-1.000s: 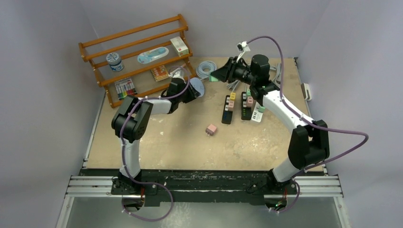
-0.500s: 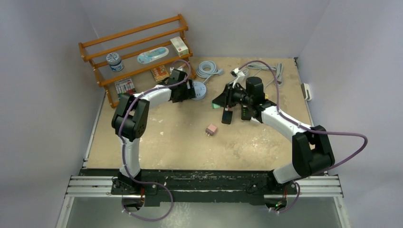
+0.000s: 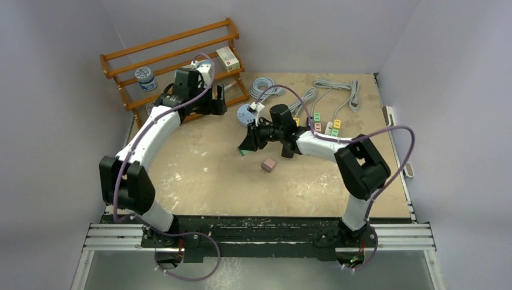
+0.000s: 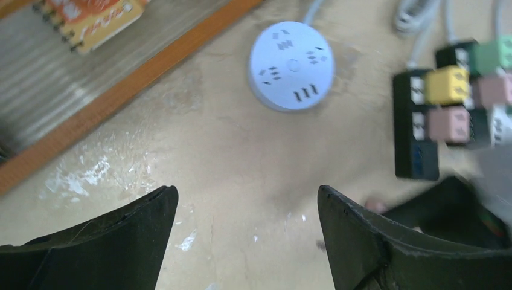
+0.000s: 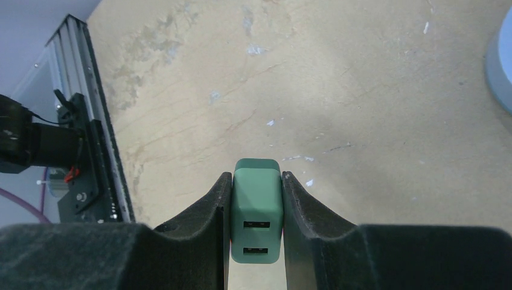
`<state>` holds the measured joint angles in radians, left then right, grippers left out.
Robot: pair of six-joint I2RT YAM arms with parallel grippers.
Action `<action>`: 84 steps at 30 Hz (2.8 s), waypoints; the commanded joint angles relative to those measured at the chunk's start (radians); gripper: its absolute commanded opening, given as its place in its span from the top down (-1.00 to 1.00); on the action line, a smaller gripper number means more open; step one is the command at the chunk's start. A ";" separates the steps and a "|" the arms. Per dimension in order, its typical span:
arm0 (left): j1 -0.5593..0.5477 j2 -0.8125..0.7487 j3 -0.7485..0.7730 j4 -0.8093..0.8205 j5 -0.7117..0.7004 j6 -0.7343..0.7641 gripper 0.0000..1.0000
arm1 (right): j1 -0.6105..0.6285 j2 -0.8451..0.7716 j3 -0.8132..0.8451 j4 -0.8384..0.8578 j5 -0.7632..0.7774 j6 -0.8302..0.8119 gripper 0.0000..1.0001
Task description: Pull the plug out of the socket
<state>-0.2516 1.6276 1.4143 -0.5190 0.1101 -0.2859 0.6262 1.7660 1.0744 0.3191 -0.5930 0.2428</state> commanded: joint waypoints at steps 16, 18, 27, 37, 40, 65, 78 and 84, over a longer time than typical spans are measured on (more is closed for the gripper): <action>0.126 -0.445 -0.246 0.432 0.957 0.028 -0.77 | 0.155 0.370 0.390 -0.058 -0.101 -0.036 0.96; 0.126 -0.454 -0.245 0.429 0.969 0.027 -0.77 | 0.155 0.411 0.452 -0.096 -0.084 -0.043 0.76; 0.126 -0.452 -0.209 0.370 1.106 0.082 -0.80 | 0.153 0.478 0.560 -0.134 -0.006 -0.026 -0.01; 0.120 -0.441 -0.184 0.307 1.109 0.128 -0.82 | -0.042 0.193 0.301 0.030 0.192 0.007 -0.99; 0.110 -0.416 -0.154 0.202 0.869 0.159 -0.81 | -0.109 0.072 0.242 -0.018 0.324 0.013 -0.99; -0.166 -0.355 -0.138 -0.092 0.557 0.375 -0.79 | -0.122 -0.095 0.134 -0.564 0.956 0.187 -0.90; -0.178 -0.148 -0.179 0.261 0.273 0.034 -0.62 | -0.140 -0.037 0.072 -0.491 0.910 0.226 -0.43; -0.238 -0.037 -0.199 0.453 0.141 -0.119 -0.61 | -0.157 -0.003 0.078 -0.469 0.880 0.224 -0.24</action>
<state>-0.4469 1.5341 1.2072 -0.2756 0.3473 -0.2646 0.4820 1.7515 1.1481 -0.1959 0.3115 0.4507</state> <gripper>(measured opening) 0.807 0.636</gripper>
